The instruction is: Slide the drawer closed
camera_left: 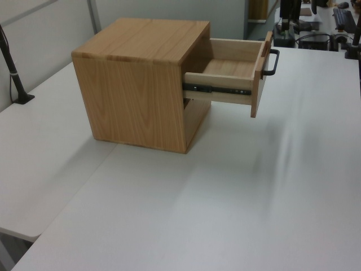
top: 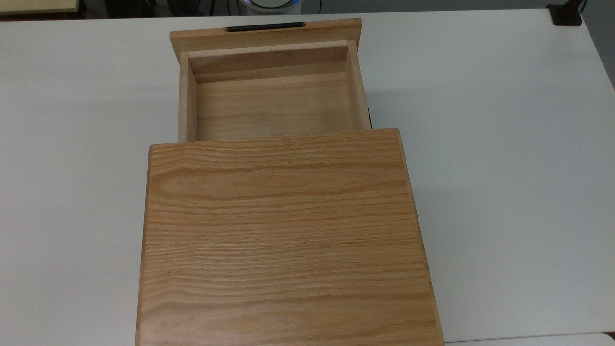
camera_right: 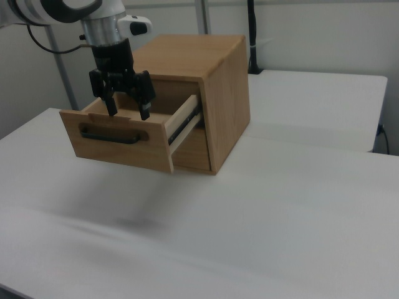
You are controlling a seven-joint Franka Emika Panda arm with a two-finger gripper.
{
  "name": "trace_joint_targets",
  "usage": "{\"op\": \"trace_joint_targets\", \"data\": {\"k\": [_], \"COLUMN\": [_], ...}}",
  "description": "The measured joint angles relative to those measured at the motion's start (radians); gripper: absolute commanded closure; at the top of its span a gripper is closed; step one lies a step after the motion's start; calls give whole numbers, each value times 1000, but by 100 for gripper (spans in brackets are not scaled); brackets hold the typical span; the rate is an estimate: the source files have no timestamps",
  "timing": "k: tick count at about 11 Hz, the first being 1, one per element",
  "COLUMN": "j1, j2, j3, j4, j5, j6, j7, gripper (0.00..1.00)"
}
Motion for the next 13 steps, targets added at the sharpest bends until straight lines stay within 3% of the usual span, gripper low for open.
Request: {"op": "trace_joint_targets", "data": {"k": [4,5,7,10,13], "j1": [0,0,1,9,55], "j2": [1,2,6,7,-1], "j3": [0,0,2,14,17], "j4": [0,-1,-1,-13,-58], "j5": [0,0,0,0,1], "j6": [0,-1,-4,-12,-19], "j7": [0,0,-3,-44,-98], "gripper": [0,4,22,60,91]}}
